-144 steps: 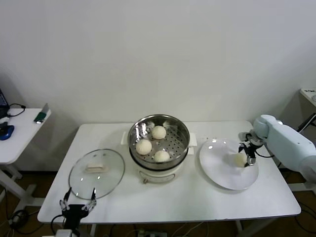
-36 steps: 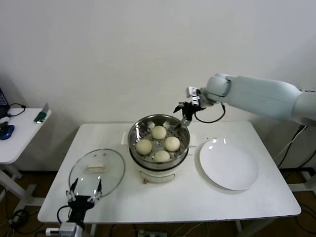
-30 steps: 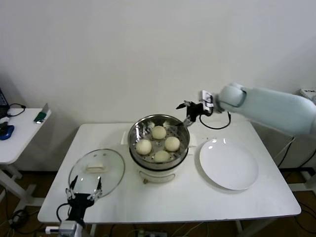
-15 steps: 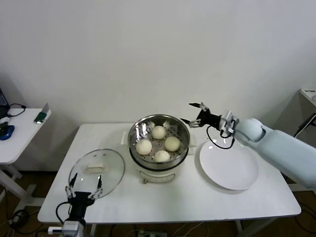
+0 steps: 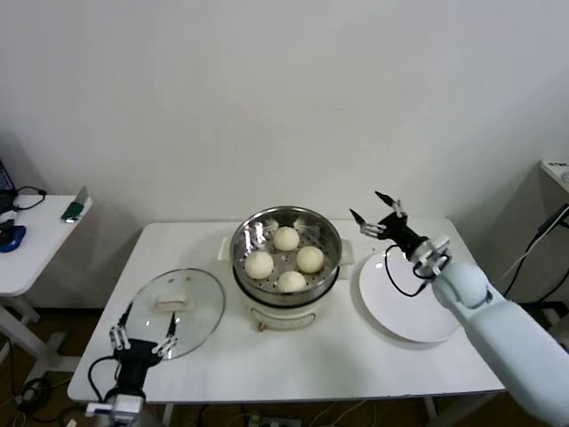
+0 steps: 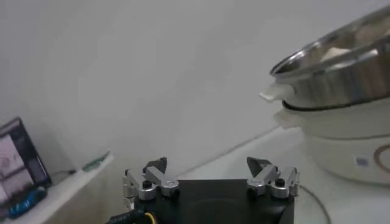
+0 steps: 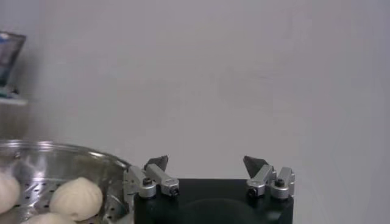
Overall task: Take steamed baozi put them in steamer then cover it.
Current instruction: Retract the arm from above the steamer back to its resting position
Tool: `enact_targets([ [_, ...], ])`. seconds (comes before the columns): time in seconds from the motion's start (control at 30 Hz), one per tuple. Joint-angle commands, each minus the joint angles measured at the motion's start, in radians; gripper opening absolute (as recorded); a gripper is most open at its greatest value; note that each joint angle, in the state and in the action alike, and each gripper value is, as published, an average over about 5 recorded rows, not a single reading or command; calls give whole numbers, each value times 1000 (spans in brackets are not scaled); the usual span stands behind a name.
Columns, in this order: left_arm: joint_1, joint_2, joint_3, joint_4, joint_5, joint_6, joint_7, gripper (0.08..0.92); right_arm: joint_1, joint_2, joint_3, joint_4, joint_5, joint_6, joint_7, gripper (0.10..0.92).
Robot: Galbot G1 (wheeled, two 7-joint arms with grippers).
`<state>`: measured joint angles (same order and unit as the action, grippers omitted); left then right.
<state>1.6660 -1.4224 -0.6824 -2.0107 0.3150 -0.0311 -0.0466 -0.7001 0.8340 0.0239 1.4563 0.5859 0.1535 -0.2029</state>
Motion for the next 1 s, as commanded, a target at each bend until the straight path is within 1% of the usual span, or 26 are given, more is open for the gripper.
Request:
enact_targets([
  [0.03, -5, 23, -33, -14, 600, -5, 19, 823, -439, 172, 474, 142, -75, -65, 27, 823],
  [0.17, -15, 54, -16, 5, 865, 12, 28, 823, -497, 191, 511, 162, -100, -76, 11, 823],
  [0.3, -53, 68, 14, 83, 976, 23, 11, 823, -504, 208, 526, 145, -112, -70, 9, 823],
  [0.6, -204, 55, 51, 321, 1126, 3, -44, 823, -516, 227, 547, 119, -151, -65, 9, 823],
  [0.83, -313, 67, 47, 438, 1163, -4, -60, 823, -513, 241, 532, 114, -184, -67, 9, 823],
  [1.0, -377, 70, 49, 521, 1135, -3, -76, 823, -499, 255, 514, 103, -202, -68, 9, 823],
])
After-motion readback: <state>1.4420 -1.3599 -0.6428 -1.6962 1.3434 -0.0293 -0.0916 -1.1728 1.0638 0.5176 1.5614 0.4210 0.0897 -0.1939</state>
